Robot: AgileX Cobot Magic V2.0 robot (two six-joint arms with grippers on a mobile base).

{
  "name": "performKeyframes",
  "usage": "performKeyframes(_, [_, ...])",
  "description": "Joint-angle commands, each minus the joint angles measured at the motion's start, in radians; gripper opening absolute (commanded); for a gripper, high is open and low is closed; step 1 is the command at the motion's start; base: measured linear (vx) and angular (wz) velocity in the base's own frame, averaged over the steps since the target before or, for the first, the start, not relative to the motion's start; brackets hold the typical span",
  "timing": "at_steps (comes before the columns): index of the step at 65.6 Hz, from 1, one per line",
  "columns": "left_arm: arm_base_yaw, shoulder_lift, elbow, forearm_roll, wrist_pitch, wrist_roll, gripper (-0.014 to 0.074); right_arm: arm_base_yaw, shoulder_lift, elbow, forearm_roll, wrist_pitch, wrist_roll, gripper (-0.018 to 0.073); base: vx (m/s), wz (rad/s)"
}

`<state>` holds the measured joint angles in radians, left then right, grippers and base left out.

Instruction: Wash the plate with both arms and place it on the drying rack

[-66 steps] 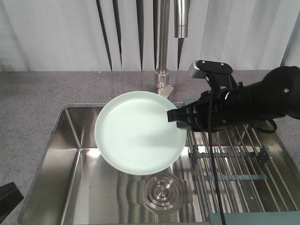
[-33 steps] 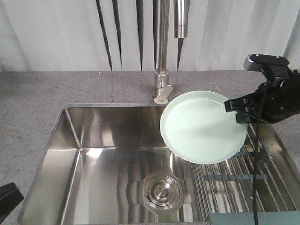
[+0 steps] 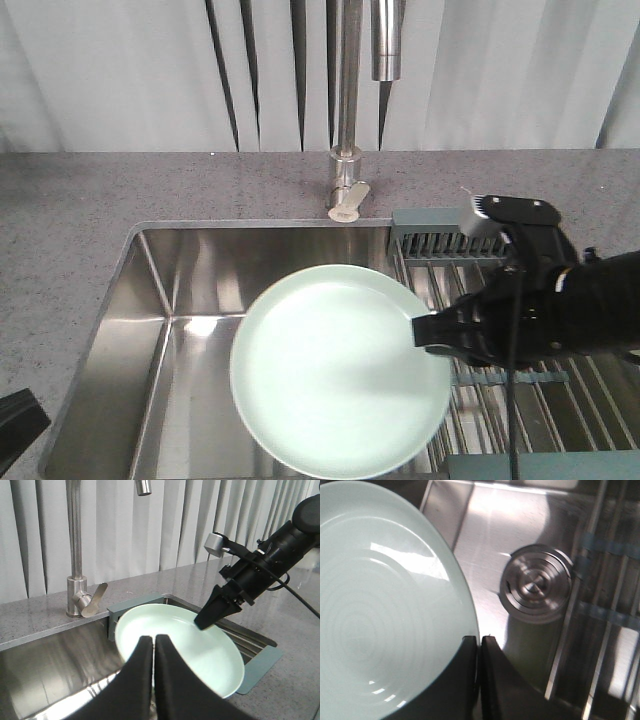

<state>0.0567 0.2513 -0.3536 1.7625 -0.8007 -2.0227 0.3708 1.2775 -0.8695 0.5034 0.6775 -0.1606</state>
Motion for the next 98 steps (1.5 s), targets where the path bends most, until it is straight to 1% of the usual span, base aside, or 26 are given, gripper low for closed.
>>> performKeyframes(1, [0.003, 0.011, -0.021, 0.021, 0.030, 0.001, -0.0006, 0.052, 0.040, -0.069, 0.044, -0.162, 0.024, -0.0003, 0.00, 0.00])
performKeyframes(8, [0.003, 0.011, -0.021, 0.021, 0.029, 0.001, -0.0006, 0.050, 0.145, -0.162, 0.040, -0.230, 0.042, -0.0003, 0.00, 0.00])
performKeyframes(16, [0.003, 0.011, -0.021, 0.021, 0.029, 0.001, -0.0006, 0.018, 0.249, -0.264, -0.002, -0.221, 0.060, -0.0003, 0.00, 0.00])
performKeyframes(23, [0.003, 0.011, -0.021, 0.021, 0.029, 0.001, -0.0006, -0.057, 0.278, -0.305, -0.020, -0.201, 0.087, -0.0003, 0.00, 0.00])
performKeyframes(28, [0.003, 0.011, -0.021, 0.021, 0.029, 0.001, -0.0006, -0.130, 0.270, -0.306, -0.042, -0.148, 0.085, -0.0003, 0.00, 0.00])
performKeyframes(33, [0.003, 0.011, -0.021, 0.021, 0.029, 0.001, -0.0006, -0.204, 0.246, -0.306, -0.108, -0.067, 0.070, -0.0003, 0.00, 0.00])
performKeyframes(41, [0.003, 0.011, -0.021, 0.021, 0.029, 0.001, -0.0006, -0.306, 0.196, -0.306, -0.279, 0.050, 0.077, -0.0003, 0.00, 0.00])
performKeyframes(51, [0.003, 0.011, -0.021, 0.021, 0.029, 0.001, -0.0006, -0.420, 0.158, -0.306, -0.416, 0.106, 0.091, -0.0003, 0.00, 0.00])
performKeyframes(55, [0.003, 0.011, -0.021, 0.021, 0.029, 0.001, -0.0006, -0.451, 0.161, -0.306, -0.467, 0.125, 0.087, -0.0003, 0.00, 0.00])
performKeyframes(65, [0.003, 0.011, -0.021, 0.021, 0.029, 0.001, -0.0006, -0.462, 0.194, -0.306, -0.611, 0.155, 0.086, -0.0002, 0.00, 0.00])
performKeyframes(70, [0.003, 0.011, -0.021, 0.021, 0.029, 0.001, -0.0006, -0.457, 0.225, -0.306, -0.644, 0.157, 0.086, -0.0002, 0.00, 0.00])
performKeyframes(80, [0.003, 0.011, -0.021, 0.021, 0.029, 0.001, -0.0006, -0.457, 0.281, -0.306, -0.686, 0.153, 0.087, -0.0002, 0.00, 0.00])
performKeyframes(98, [0.003, 0.011, -0.021, 0.021, 0.029, 0.001, -0.0006, -0.457, 0.301, -0.306, -0.686, 0.099, 0.087, -0.0001, 0.00, 0.00])
